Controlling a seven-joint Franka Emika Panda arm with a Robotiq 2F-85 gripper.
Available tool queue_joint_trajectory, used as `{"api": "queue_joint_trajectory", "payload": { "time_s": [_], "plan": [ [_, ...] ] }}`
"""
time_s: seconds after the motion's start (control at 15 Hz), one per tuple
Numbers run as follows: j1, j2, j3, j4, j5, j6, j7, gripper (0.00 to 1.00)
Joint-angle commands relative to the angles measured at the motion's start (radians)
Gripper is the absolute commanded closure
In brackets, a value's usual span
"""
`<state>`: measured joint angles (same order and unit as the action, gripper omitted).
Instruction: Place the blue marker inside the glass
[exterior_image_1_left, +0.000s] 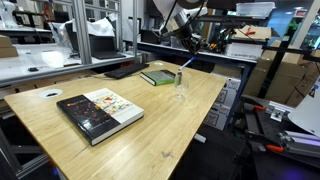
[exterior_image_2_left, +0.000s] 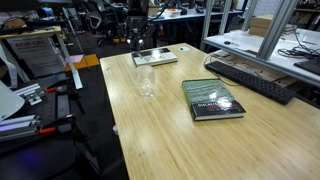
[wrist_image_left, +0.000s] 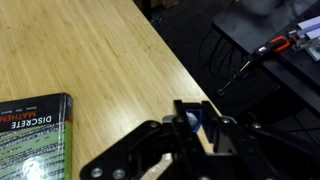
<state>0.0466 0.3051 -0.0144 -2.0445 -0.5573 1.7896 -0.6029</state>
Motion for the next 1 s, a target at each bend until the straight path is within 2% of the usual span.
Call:
{"api": "queue_joint_trajectory", "payload": {
  "time_s": [0.0,0.33,0.93],
  "plan": [
    [-0.036,-0.062,0.005,-0.082,-0.013,0.0,0.04,0.95],
    [-0.067,-0.087,-0.004,-0.128,-0.018,0.002,0.052,0.95],
    [-0.06,-0.017,0.007,-0.084,-0.042,0.023,0.085,0.95]
  ]
}}
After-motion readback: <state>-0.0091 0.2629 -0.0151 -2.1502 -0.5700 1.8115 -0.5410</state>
